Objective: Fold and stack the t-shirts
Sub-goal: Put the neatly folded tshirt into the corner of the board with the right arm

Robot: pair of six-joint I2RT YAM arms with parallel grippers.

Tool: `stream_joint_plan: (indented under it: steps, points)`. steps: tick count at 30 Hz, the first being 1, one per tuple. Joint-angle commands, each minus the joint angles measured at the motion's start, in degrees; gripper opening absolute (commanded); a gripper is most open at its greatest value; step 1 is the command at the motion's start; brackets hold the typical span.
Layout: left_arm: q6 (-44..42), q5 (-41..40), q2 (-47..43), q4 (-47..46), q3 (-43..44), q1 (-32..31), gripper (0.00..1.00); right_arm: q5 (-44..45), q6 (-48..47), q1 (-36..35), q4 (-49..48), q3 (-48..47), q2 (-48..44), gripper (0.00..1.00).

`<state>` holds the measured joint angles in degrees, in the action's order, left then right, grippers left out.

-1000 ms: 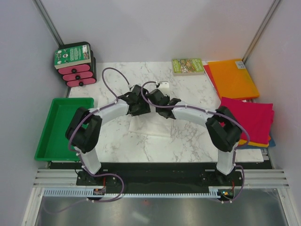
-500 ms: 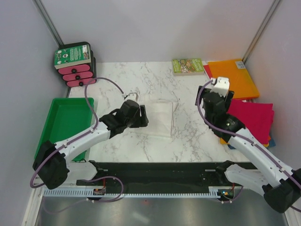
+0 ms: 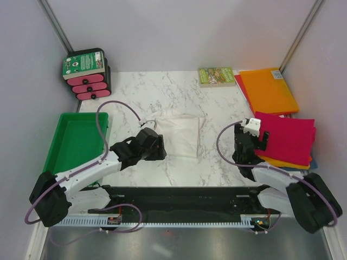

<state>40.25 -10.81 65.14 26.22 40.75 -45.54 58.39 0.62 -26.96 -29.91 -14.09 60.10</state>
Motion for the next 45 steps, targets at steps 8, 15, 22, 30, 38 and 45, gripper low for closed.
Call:
stream_joint_plan:
  steps: [8,15,22,30,38,45]
  points:
    - [1.76,-2.64,-5.47,-0.46,0.73,-2.19,0.63,-31.47,-7.92,8.41,-31.21,-2.63,23.57,0.98]
    - [2.55,-2.46,-2.31,-1.26,1.61,-2.8,0.63,-41.65,-2.99,16.58,-49.54,5.12,28.93,0.98]
    - [3.25,-3.86,-0.9,-0.64,2.75,-5.17,0.62,-43.53,-0.71,19.31,-39.53,1.26,27.27,0.98]
    - [2.91,-7.2,5.51,0.76,4.33,-7.46,0.62,-43.71,-0.71,19.49,-39.96,1.25,27.53,0.98]
    - [0.1,-10.29,8.68,3.14,13.55,-7.55,0.62,-43.71,-0.71,19.49,-39.96,1.25,27.44,0.98]
    - [-5.96,-17.74,17.55,5.68,23.83,-6.67,0.65,-43.71,-0.71,19.58,-39.87,1.34,27.44,0.98]
